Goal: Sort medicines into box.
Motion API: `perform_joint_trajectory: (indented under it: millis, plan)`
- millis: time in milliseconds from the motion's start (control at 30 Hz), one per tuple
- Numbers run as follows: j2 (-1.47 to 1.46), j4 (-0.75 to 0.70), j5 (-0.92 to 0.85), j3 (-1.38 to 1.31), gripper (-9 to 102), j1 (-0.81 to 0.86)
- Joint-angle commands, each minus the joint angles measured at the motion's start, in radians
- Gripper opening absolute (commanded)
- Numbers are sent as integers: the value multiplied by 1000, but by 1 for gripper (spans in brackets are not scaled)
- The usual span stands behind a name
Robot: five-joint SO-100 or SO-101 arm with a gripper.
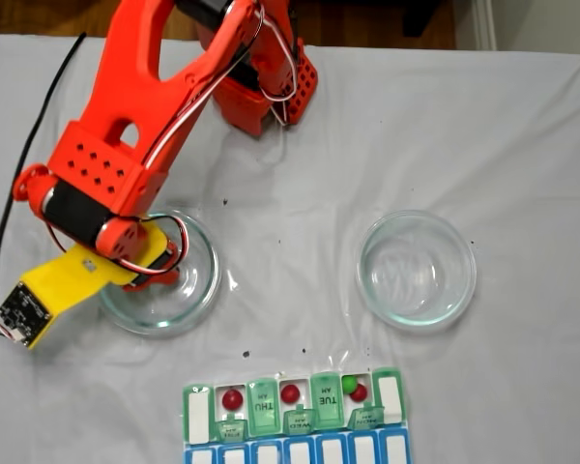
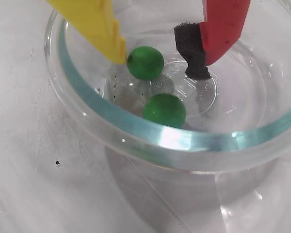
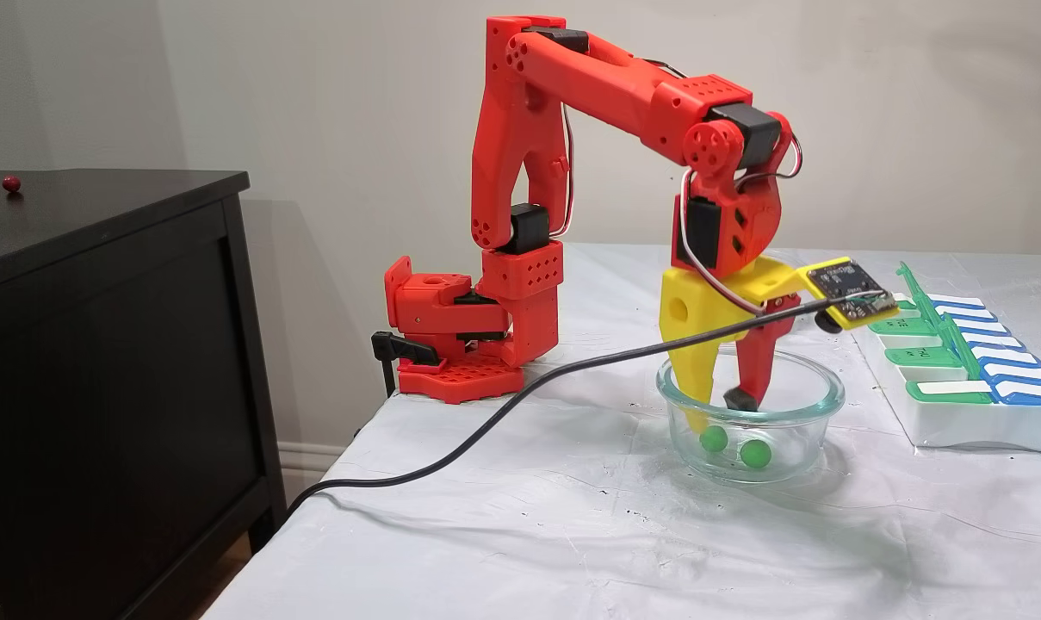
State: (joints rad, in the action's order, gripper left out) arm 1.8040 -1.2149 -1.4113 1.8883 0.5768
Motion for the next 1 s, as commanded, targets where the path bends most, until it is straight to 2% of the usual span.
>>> perform_joint_trajectory:
  millis: [0, 400, 967]
  plan:
    - [2, 2, -8, -14, 21, -5]
    - [-29, -34, -11, -17, 20, -20]
    - [-41, 15, 6, -9, 15, -26]
